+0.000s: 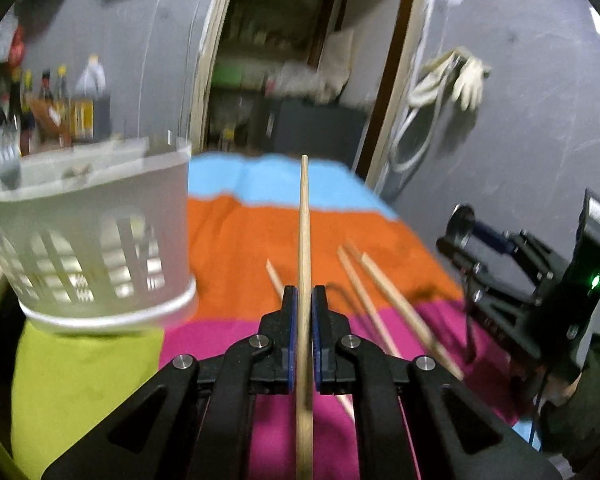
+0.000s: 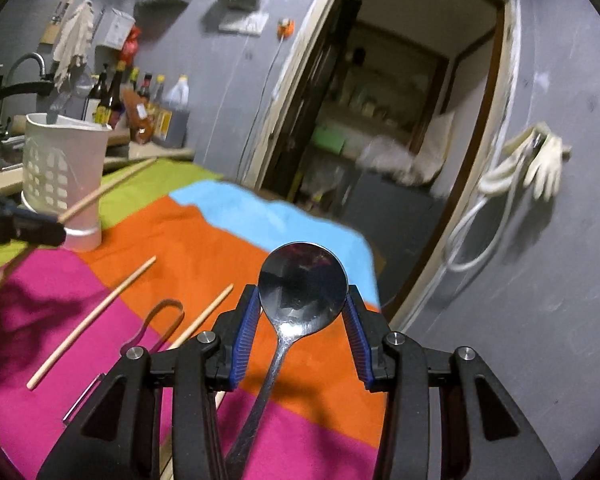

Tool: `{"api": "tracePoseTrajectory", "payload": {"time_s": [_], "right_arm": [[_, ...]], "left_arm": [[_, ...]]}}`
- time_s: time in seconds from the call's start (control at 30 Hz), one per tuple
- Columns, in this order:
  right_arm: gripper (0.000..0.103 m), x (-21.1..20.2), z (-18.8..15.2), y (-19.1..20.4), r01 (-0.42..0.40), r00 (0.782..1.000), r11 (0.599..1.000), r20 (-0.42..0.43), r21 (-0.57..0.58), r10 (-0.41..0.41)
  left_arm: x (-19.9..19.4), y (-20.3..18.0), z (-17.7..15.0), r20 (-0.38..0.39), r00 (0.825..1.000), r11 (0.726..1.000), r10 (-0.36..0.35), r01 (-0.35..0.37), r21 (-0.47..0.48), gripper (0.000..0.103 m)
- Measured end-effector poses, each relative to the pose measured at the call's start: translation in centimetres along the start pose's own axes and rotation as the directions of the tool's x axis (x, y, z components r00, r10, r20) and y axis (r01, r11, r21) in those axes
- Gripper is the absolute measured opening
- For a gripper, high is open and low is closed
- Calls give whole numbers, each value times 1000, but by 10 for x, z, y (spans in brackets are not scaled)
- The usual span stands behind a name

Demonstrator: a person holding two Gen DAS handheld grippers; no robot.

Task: Organize utensils
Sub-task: 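Lift the chopstick with the left tool while the right tool carries the spoon to the basket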

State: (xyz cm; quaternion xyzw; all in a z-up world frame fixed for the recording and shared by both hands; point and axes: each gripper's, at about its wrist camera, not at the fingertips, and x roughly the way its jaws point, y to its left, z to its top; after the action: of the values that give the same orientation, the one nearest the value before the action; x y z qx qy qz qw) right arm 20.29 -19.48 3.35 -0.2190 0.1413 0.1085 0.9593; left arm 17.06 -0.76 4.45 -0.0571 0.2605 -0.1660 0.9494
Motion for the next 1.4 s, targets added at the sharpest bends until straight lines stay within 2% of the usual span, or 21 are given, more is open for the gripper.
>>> {"api": "tracePoseTrajectory", "payload": {"time_s": [0.1, 0.3, 0.6, 0.77, 0.93, 1.07, 1.1, 1.23, 1.4], "right_arm": [[39, -10, 5, 3, 35, 997, 999, 63, -12, -34], [39, -28, 19, 8, 86, 983, 996, 167, -20, -81], [39, -39, 56, 24, 76, 951, 997, 300, -17, -68], [39, -39, 84, 39, 28, 929, 1000, 369, -12, -21], [39, -34, 119, 58, -48, 897, 999, 440, 17, 36], [39, -24, 145, 67, -128, 880, 990, 469, 66, 82], [39, -21, 150, 69, -146, 877, 986, 472, 79, 92], [39, -6, 169, 79, -218, 867, 968, 479, 121, 135], [39, 11, 180, 93, -272, 860, 951, 480, 145, 173]], "left_arm": [[-12, -6, 4, 97, 995, 1000, 5, -7, 12, 4], [-28, -6, 14, 223, 974, 1000, 28, -28, -2, 4], [-52, 17, 32, 336, 938, 997, 80, -76, -28, 5], [-67, 43, 46, 391, 913, 993, 115, -100, -58, 5], [-80, 77, 62, 465, 874, 989, 143, -110, -97, 5], [-87, 108, 77, 504, 848, 984, 161, -100, -146, 5], [-88, 117, 81, 512, 841, 982, 174, -106, -159, 5], [-92, 144, 91, 517, 830, 973, 210, -123, -197, 4], [-94, 173, 97, 543, 798, 957, 261, -142, -252, 5]]}}
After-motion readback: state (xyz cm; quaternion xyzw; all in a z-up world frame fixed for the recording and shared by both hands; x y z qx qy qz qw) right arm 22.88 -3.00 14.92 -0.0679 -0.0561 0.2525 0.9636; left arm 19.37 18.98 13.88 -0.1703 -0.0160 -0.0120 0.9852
